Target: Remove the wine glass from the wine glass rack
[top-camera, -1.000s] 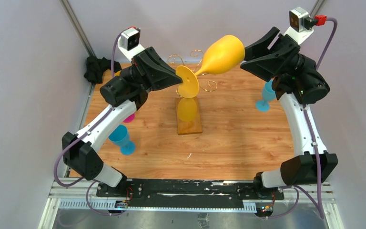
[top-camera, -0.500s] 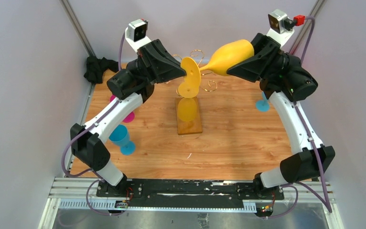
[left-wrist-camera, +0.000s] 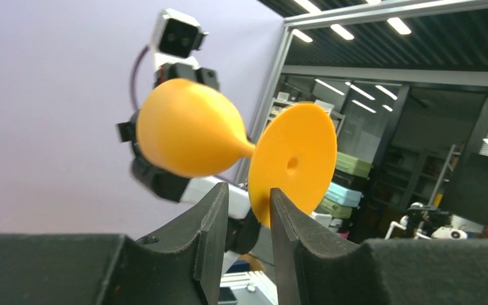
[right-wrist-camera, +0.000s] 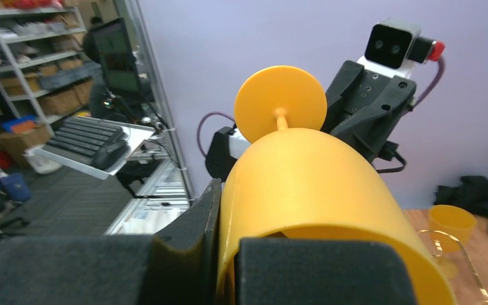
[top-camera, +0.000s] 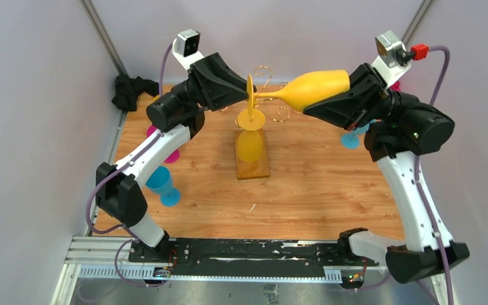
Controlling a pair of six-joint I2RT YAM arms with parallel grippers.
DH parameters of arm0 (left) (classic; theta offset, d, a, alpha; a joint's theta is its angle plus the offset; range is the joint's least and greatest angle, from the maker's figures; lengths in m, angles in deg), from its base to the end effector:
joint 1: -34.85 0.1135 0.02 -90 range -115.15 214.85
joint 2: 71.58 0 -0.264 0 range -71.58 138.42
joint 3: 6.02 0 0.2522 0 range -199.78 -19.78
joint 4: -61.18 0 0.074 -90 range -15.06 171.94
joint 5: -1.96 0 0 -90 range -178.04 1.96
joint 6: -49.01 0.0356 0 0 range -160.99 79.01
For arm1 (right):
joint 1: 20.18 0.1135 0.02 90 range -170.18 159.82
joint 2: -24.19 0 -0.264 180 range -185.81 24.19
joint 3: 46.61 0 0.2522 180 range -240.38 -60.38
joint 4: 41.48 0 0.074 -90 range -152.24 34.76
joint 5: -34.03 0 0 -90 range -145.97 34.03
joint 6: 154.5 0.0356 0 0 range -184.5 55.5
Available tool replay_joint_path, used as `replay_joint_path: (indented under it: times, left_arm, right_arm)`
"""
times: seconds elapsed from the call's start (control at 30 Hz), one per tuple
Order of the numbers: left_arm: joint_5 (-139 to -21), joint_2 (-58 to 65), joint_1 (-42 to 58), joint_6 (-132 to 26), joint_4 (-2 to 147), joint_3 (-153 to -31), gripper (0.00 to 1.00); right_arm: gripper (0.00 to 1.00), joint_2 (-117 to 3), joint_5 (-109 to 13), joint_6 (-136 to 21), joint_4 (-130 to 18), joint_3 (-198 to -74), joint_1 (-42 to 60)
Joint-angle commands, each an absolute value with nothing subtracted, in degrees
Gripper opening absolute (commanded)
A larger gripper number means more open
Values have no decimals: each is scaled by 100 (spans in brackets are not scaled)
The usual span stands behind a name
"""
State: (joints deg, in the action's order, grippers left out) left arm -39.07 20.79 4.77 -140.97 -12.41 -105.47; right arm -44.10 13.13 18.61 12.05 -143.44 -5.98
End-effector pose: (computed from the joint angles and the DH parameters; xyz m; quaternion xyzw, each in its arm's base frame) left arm 0.2435 -0.1721 0.5044 0.2962 0.2973 -0.8365 0.3524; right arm 0.1429 0.0705 0.5651 -0.4343 0.3670 0.6428 0.5133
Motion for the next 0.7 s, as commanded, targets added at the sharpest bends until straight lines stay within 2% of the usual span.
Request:
replay_joint_path:
  times: [0.0, 0.1, 0.23, 0.3, 0.4, 0.47, 0.6, 0.67]
  left_arm:
    - [-3671, 1790, 783, -13788, -1481, -10190, 37]
    - [-3749, 1599, 1101, -13789, -1482, -9963, 39]
    - [-3711, 1361, 1314, -13363, -694, -9779, 36]
    - [-3772, 1099, 1314, -12450, 605, -9631, 28]
    - [-4340, 570, 1294, -10337, 3937, -9687, 8]
    - [-4972, 380, 1280, -9283, 5795, -9974, 0]
    - [-6662, 262, 1076, -7782, 8902, -10856, 0]
    - [-7594, 247, 872, -7314, 9851, -11168, 0]
  right_arm:
    - [0, -3392, 1222, -1138, -2121, -14470, -487]
    - [0, -2887, 798, -3066, -4650, -15057, -493]
    - [0, -2742, -40, -4328, -6652, -15781, -488]
    - [0, -2902, -783, -4777, -7567, -16184, -488]
    - [0, -3554, -2366, -5302, -8976, -17018, -488]
    - [0, -4124, -3358, -5530, -9710, -17583, -488]
    - [0, -5352, -4944, -5926, -10595, -18432, -488]
    - [0, -5897, -5763, -5989, -10841, -18636, -488]
